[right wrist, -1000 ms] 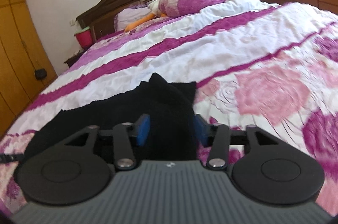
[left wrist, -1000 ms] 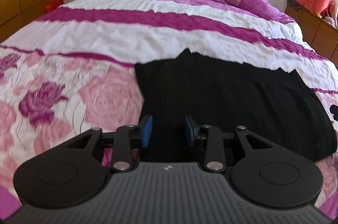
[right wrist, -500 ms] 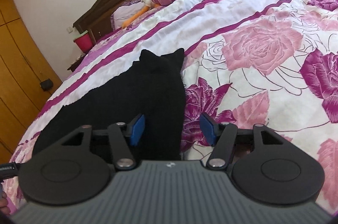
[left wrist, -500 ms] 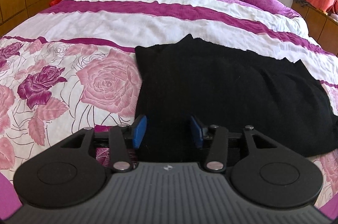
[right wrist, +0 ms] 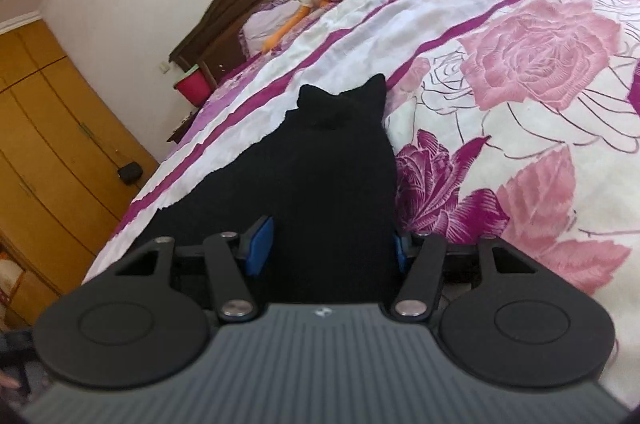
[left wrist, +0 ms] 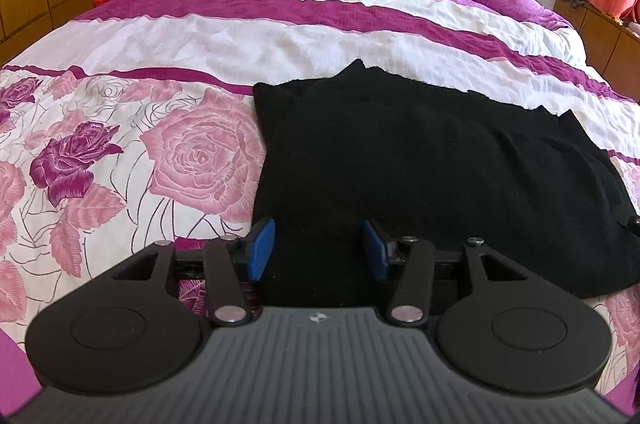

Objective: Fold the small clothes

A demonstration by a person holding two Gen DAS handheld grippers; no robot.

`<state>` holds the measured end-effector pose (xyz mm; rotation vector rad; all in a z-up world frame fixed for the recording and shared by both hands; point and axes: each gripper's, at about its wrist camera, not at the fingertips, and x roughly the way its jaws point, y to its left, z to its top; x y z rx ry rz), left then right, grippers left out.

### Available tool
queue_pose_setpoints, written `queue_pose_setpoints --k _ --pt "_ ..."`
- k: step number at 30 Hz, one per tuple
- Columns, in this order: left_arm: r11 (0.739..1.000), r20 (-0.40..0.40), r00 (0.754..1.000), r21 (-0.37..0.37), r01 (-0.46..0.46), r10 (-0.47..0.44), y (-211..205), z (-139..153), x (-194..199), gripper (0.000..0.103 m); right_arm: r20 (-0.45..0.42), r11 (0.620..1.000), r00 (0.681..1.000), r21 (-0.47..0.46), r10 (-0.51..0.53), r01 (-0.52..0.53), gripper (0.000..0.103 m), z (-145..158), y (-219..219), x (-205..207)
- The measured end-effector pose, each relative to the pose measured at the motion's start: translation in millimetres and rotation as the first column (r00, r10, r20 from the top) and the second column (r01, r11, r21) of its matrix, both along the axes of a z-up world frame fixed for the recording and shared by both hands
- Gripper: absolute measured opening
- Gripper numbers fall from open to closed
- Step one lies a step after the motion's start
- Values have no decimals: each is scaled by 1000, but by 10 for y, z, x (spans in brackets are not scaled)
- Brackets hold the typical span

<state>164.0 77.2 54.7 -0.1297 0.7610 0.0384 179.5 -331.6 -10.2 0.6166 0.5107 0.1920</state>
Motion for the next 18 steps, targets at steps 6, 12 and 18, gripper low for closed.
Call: queue_pose_setpoints --k 6,12,18 --pt "1000 2 1000 5 0 0 -2 -4 4 56 11 998 1000 52 22 -23 61 44 17 1" --pt "1000 4 1000 7 0 0 -7 -16 6 57 40 985 999 171 2 -8 59 -45 -28 14" --pt "1000 9 1000 11 5 -5 -28 -30 3 59 16 980 999 192 -47 43 27 -82 -11 52"
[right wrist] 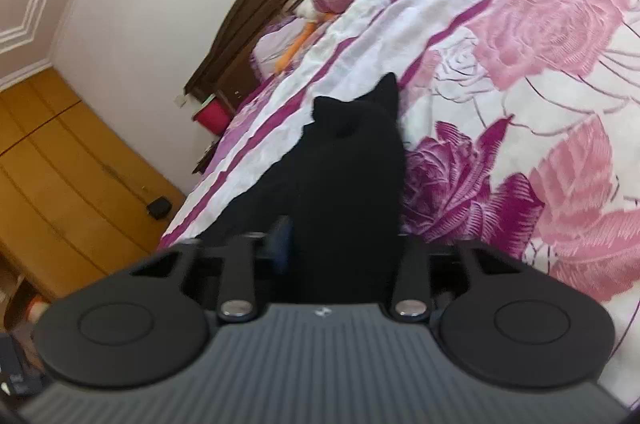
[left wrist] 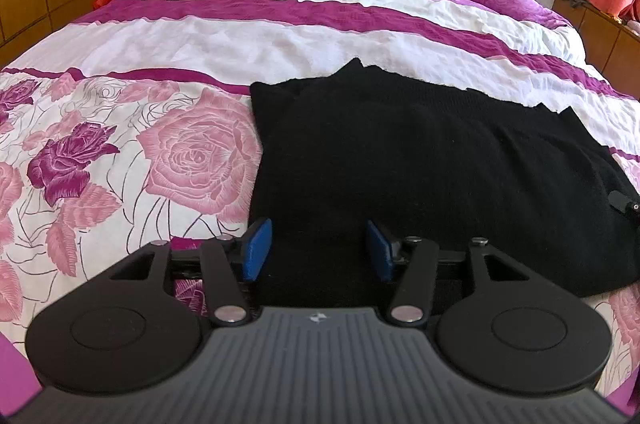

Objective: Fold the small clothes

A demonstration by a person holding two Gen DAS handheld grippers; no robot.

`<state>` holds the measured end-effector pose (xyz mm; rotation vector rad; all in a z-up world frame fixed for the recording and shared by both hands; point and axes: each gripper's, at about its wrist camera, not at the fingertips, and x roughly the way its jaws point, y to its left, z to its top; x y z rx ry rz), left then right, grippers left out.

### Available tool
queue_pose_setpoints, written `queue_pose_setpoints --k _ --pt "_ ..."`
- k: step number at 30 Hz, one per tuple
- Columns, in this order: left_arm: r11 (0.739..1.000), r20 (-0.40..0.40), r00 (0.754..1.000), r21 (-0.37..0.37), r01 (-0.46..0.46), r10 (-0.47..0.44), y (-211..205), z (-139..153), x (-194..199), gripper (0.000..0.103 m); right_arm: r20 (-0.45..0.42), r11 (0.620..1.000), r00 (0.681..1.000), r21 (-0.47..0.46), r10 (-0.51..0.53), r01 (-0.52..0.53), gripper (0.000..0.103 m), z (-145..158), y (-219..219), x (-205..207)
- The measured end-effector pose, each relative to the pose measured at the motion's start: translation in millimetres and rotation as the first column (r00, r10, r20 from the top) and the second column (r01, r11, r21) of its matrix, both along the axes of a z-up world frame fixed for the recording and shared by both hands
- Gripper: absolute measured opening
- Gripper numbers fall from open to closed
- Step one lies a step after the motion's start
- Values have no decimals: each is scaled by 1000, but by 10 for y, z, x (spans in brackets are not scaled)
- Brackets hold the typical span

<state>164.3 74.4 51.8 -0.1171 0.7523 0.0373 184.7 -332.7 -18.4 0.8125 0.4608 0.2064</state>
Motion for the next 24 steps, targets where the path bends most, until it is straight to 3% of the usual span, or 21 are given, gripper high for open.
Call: queue_pose_setpoints --k 9,17,24 --pt "998 -1 999 -55 -36 36 94 61 -65 59 -15 998 999 59 -29 30 24 48 -23 -12" --pt "992 -29 997 -106 -68 65 279 118 -203 59 -12 998 999 36 -46 47 22 219 55 -9" --pt "997 -20 1000 -75 -25 23 283 143 -312 59 22 999 999 8 -39 39 22 411 157 -9"
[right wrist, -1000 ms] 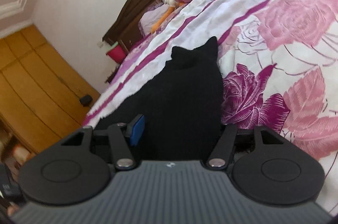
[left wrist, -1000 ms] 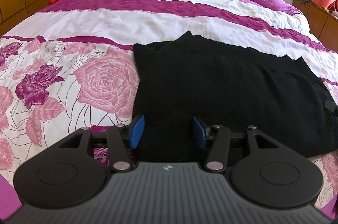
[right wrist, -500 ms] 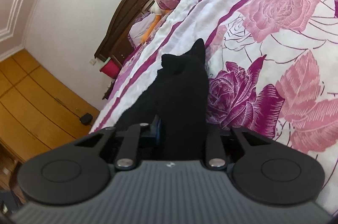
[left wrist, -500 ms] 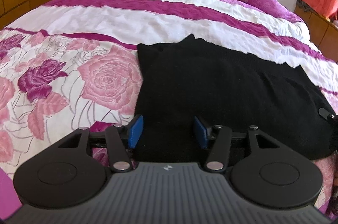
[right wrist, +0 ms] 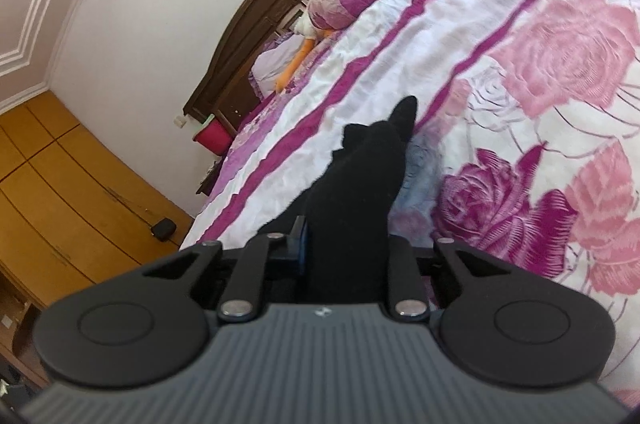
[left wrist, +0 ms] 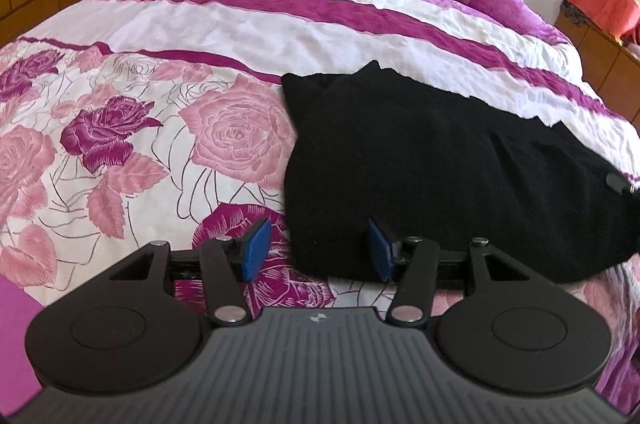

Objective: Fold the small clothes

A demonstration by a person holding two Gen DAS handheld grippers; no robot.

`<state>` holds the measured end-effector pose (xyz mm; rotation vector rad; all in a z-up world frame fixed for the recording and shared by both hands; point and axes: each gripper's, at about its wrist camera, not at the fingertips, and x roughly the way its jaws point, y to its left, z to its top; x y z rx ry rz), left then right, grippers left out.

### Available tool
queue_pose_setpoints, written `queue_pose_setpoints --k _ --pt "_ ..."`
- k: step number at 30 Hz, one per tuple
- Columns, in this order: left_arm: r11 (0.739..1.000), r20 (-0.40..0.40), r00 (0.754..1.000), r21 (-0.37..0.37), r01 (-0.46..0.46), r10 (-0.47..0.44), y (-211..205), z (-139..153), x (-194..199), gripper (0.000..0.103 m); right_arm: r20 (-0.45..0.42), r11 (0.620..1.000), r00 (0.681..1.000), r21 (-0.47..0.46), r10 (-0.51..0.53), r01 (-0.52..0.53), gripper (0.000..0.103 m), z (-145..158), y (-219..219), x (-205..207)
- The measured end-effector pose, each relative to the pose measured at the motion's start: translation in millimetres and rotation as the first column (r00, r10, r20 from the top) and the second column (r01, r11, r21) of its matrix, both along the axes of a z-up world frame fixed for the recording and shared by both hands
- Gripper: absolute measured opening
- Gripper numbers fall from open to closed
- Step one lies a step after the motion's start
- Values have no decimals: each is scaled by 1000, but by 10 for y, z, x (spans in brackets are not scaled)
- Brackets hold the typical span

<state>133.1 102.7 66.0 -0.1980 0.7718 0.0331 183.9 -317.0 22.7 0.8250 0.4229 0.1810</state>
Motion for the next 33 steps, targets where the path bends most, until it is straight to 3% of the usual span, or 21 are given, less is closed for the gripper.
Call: queue_pose_setpoints --k 9,24,28,33 --pt "999 -12 1000 -49 -9 9 59 -6 -22 59 36 990 997 -125 66 -61 21 291 203 90" --pt "999 7 999 -29 -35 36 278 93 -111 59 123 944 966 -272 225 -185 15 844 951 361" --pt "998 9 999 -33 -46 46 391 98 -145 59 123 912 950 -339 286 -231 15 982 1342 456" --pt "996 17 997 -50 -75 76 580 98 -179 59 103 845 915 -436 390 -311 15 1046 1870 473"
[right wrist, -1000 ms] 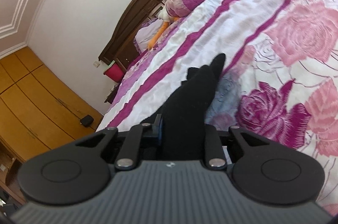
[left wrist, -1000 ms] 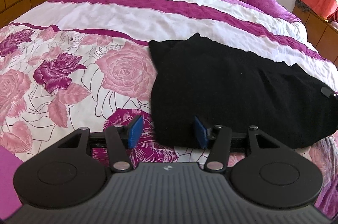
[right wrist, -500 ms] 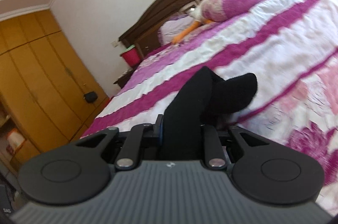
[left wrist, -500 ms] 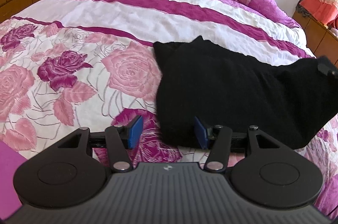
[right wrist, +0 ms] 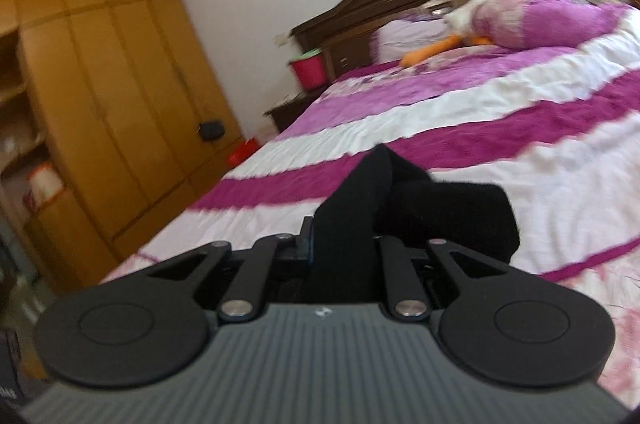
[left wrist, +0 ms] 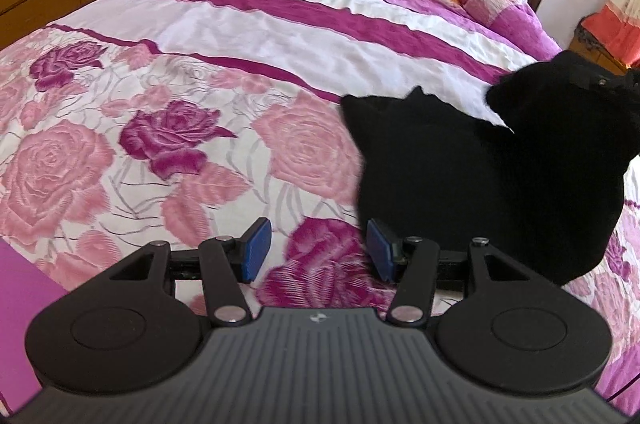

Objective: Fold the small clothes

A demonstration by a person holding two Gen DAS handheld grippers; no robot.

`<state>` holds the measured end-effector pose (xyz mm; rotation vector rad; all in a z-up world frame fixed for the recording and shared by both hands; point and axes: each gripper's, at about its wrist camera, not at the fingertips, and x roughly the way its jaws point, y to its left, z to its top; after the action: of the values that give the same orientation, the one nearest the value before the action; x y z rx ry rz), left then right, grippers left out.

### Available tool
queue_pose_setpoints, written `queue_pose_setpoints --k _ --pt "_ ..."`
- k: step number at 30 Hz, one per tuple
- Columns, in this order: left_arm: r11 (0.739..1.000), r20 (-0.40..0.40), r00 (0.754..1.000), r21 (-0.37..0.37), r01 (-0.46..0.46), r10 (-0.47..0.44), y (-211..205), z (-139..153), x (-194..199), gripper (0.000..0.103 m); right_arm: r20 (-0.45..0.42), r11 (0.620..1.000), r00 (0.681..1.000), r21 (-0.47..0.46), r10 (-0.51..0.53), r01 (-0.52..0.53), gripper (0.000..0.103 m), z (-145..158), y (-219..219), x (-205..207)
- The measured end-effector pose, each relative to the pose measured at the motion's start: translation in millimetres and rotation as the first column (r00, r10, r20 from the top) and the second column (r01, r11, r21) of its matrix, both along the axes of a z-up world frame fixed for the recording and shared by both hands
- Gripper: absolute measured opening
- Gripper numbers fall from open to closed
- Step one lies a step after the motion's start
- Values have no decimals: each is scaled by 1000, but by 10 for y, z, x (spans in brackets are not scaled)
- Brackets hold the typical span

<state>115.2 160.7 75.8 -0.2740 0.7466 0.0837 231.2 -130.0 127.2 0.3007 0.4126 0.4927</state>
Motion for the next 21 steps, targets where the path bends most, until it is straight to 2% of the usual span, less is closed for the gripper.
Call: queue_pose_setpoints --k 5,10,12,14,18,21 --pt "999 1 1000 -21 -31 31 162 -60 -17 59 -8 985 995 -136 103 -103 15 -110 561 -51" --pt "999 4 1000 -43 -29 29 249 -110 -2 59 -68 943 983 -278 169 -181 15 -445 1053 -2" --pt "999 8 1000 -40 -21 22 268 -105 20 59 -117 934 975 -284 189 -215 18 -568 1154 21" --pt "999 18 1000 -41 -16 16 285 -93 28 59 -111 935 975 -281 192 -216 20 -585 1160 -65" --pt "999 38 999 -50 -12 14 320 -66 19 59 -81 924 961 -265 263 -275 41 -481 1110 -259" --pt "997 53 999 -73 -7 11 332 -36 11 59 -73 902 934 -243 351 -358 39 -372 1037 -404"
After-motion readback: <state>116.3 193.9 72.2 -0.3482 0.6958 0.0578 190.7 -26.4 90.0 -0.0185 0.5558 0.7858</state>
